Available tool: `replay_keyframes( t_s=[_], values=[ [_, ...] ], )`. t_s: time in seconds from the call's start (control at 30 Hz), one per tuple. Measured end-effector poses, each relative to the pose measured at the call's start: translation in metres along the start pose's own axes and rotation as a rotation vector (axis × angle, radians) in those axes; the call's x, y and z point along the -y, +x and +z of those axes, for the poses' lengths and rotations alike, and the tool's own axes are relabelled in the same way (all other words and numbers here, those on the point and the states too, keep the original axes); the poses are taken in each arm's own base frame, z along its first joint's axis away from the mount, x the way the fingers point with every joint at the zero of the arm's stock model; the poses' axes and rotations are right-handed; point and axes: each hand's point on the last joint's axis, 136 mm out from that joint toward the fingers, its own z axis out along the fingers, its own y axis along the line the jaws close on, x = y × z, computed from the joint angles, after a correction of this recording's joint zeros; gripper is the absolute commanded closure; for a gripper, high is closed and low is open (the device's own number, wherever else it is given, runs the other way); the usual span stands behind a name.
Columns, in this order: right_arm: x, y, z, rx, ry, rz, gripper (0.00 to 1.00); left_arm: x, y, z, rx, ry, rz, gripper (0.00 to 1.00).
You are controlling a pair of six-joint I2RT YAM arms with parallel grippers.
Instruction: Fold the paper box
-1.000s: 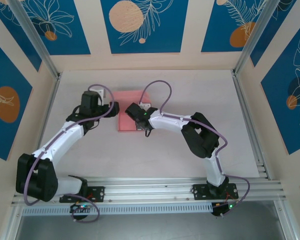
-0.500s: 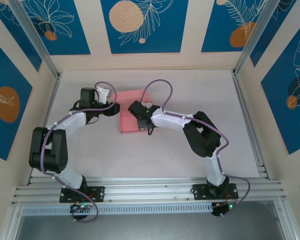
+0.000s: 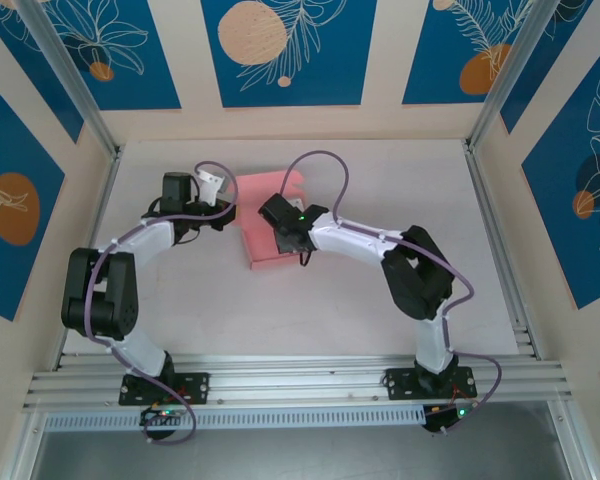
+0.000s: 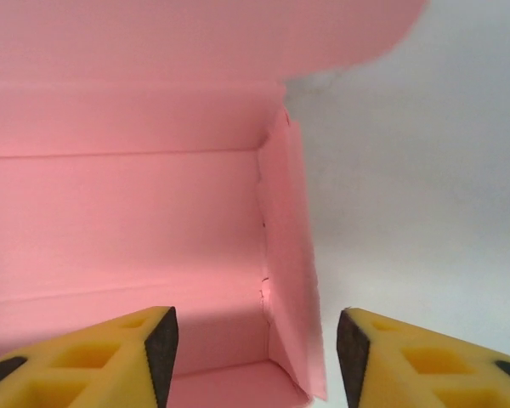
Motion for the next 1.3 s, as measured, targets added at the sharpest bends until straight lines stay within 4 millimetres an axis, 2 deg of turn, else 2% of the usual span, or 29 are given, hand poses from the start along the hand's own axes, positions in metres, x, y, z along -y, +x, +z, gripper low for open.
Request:
replay_keyframes(
  t_s=[0.13, 0.2, 0.27, 0.33, 0.47, 0.57, 0.63, 0.73, 0.9, 1.0, 1.17, 1.3],
  values=[
    [0.004, -0.032, -0.041, 0.102, -0.073, 0.002, 0.42, 0.006, -0.004, 0.003, 0.012, 0.046, 0.048, 0.96],
    [0.013, -0.049, -0.060, 0.155, -0.118, 0.013, 0.42, 0.008, -0.004, 0.004, 0.014, 0.061, 0.074, 0.96],
    [0.026, -0.064, -0.071, 0.194, -0.157, 0.023, 0.42, 0.010, -0.004, 0.004, 0.015, 0.074, 0.101, 0.96],
    [0.042, -0.077, -0.073, 0.220, -0.190, 0.036, 0.41, 0.012, -0.005, 0.005, 0.017, 0.089, 0.126, 0.96],
    [0.075, -0.093, -0.058, 0.223, -0.256, 0.060, 0.33, 0.015, -0.010, 0.007, 0.026, 0.120, 0.168, 0.96],
    [0.096, -0.103, -0.043, 0.215, -0.302, 0.070, 0.32, 0.016, -0.015, 0.008, 0.031, 0.135, 0.191, 0.96],
    [0.102, -0.109, -0.031, 0.209, -0.332, 0.064, 0.32, 0.016, -0.017, 0.009, 0.033, 0.137, 0.202, 0.95],
    [0.095, -0.110, -0.013, 0.189, -0.391, 0.028, 0.33, 0.014, -0.017, 0.011, 0.028, 0.137, 0.205, 0.96],
    [0.077, -0.099, 0.014, 0.135, -0.464, -0.039, 0.33, 0.011, -0.014, 0.016, 0.013, 0.141, 0.197, 0.96],
    [0.071, -0.101, 0.026, 0.125, -0.478, -0.065, 0.33, 0.010, -0.012, 0.017, 0.005, 0.142, 0.204, 0.95],
    [0.068, -0.112, 0.039, 0.135, -0.497, -0.092, 0.33, 0.011, -0.011, 0.018, -0.004, 0.147, 0.203, 0.96],
    [0.063, -0.111, 0.044, 0.127, -0.524, -0.102, 0.43, 0.010, -0.011, 0.018, -0.004, 0.146, 0.201, 0.96]
  ],
)
